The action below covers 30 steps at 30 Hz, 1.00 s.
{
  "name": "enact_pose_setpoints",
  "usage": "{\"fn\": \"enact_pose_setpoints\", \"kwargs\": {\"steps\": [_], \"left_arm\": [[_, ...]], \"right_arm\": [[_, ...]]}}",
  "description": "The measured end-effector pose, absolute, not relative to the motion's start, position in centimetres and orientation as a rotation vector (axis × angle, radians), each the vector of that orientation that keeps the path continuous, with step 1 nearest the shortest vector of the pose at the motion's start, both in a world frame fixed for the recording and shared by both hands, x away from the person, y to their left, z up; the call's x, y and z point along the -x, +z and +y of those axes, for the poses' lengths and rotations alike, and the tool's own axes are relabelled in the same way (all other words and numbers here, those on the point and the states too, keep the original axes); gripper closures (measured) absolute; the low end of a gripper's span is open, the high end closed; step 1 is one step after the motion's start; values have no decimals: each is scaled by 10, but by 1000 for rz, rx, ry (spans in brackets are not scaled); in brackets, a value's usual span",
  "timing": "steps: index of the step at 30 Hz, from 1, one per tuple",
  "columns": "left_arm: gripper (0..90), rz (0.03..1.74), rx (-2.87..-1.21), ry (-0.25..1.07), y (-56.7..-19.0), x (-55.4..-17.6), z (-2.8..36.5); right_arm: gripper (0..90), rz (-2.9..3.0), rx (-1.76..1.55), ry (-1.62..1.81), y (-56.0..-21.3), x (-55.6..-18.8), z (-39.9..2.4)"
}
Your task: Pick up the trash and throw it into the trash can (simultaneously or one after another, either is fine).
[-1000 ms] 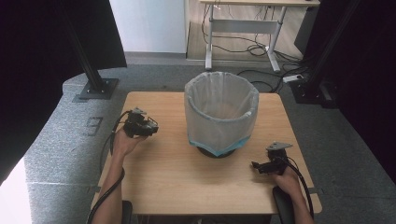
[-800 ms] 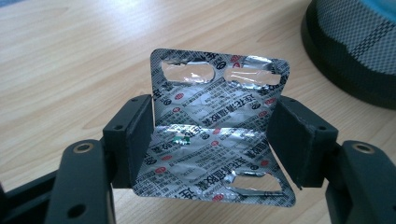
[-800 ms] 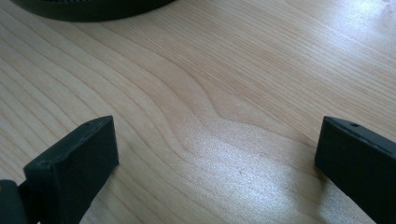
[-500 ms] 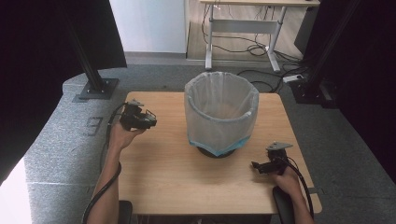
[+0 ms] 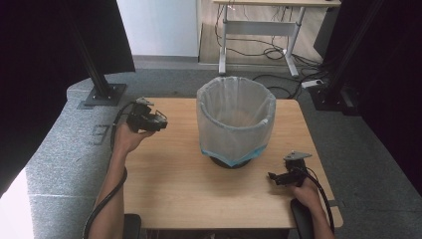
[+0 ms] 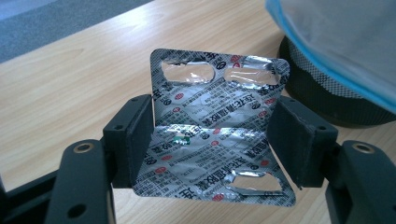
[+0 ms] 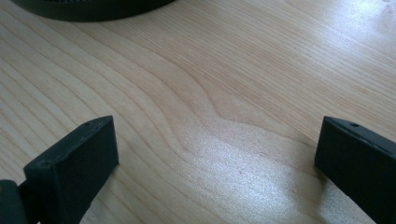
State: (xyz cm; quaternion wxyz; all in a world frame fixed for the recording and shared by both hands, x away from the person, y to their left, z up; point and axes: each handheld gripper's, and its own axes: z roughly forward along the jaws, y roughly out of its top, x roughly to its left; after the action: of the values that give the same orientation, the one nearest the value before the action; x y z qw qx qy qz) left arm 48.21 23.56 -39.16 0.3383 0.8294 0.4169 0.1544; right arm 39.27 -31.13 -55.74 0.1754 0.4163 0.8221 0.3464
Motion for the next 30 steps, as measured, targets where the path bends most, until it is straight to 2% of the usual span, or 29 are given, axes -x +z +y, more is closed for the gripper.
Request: {"fn": "enact_pose_setpoints", "kwargs": {"steps": [30], "left_arm": [[331,1009,-2145,361,-316,-482,214]], "right_arm": [[0,2328,-1181,982,-557,-393,-311]]}}
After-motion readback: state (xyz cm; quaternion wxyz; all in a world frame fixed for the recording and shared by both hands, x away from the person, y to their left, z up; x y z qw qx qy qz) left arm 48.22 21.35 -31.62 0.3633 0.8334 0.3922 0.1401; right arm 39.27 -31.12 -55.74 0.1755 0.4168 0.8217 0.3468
